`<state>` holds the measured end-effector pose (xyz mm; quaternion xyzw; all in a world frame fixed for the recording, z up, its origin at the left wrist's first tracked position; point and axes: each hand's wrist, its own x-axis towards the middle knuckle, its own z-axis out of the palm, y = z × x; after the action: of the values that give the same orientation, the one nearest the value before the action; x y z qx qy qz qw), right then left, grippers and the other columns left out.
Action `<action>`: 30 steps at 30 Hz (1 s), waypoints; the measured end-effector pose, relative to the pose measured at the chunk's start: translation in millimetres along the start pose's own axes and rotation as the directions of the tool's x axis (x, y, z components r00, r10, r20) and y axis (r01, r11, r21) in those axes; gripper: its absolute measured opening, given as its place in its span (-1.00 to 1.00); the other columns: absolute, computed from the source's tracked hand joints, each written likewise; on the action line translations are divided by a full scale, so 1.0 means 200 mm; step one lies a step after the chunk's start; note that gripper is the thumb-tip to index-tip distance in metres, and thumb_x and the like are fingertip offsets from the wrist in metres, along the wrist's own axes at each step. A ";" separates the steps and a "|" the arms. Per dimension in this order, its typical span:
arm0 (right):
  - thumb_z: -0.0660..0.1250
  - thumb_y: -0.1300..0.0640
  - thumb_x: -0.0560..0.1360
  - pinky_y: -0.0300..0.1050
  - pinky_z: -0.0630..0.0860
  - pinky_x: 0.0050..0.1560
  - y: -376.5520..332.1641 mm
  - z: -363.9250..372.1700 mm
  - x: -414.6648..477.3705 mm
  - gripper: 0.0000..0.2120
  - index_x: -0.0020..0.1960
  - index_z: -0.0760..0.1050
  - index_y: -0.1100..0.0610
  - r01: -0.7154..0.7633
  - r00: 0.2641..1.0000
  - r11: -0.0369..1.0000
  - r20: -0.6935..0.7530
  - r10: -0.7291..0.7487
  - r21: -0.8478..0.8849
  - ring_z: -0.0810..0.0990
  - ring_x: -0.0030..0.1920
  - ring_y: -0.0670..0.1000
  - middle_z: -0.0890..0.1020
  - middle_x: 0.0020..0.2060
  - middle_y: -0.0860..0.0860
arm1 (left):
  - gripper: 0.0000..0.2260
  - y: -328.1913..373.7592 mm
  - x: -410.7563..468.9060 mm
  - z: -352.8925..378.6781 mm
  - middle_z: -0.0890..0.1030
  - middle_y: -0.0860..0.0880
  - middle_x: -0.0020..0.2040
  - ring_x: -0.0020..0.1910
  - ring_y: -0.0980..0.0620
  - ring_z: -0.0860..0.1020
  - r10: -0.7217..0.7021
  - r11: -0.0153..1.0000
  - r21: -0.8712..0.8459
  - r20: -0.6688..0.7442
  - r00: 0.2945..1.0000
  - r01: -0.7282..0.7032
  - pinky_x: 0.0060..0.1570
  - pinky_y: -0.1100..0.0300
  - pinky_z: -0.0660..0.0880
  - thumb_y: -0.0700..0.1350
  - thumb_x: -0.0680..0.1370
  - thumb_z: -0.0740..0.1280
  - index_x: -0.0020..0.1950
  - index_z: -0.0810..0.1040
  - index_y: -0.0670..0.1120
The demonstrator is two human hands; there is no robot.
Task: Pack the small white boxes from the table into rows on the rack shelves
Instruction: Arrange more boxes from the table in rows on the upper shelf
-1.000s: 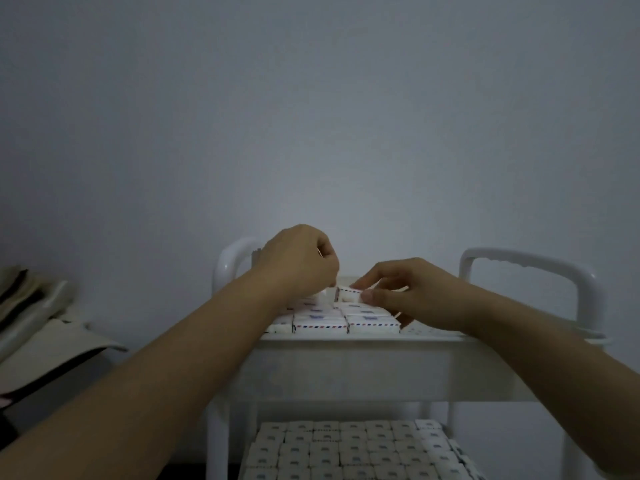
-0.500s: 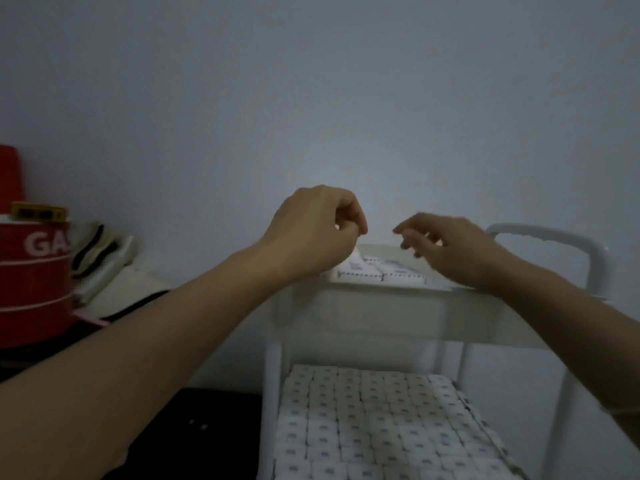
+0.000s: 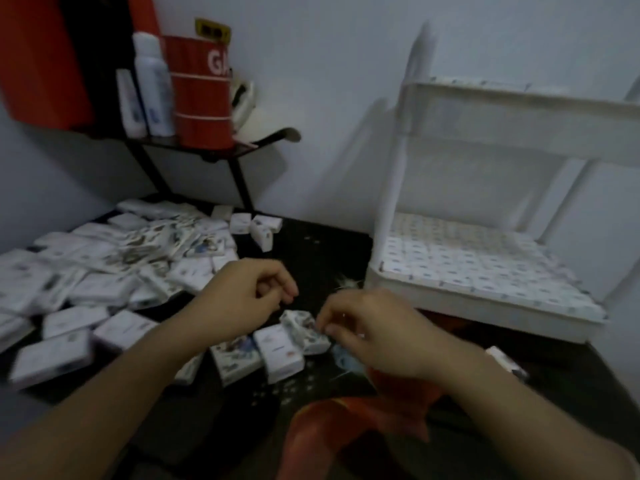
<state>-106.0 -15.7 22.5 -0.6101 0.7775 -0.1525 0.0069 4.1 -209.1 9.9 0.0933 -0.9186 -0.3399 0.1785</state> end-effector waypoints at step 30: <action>0.43 -0.22 0.37 -0.21 0.46 -0.10 -0.10 0.18 0.24 -0.57 0.09 0.29 -0.15 -0.116 0.993 0.987 -0.006 0.116 -0.107 0.45 -0.10 -0.14 0.45 -0.06 -0.16 | -0.44 -0.63 -0.36 -0.40 0.44 0.08 0.23 0.22 0.08 0.33 -0.055 0.725 0.686 -0.031 0.998 0.061 0.14 0.17 0.27 0.18 0.45 0.40 0.42 0.39 0.10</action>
<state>-93.1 -72.8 2.0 -0.5632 0.8188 -0.1096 -0.0169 108.6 -329.8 -36.2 0.1828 -0.9750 0.0186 0.1248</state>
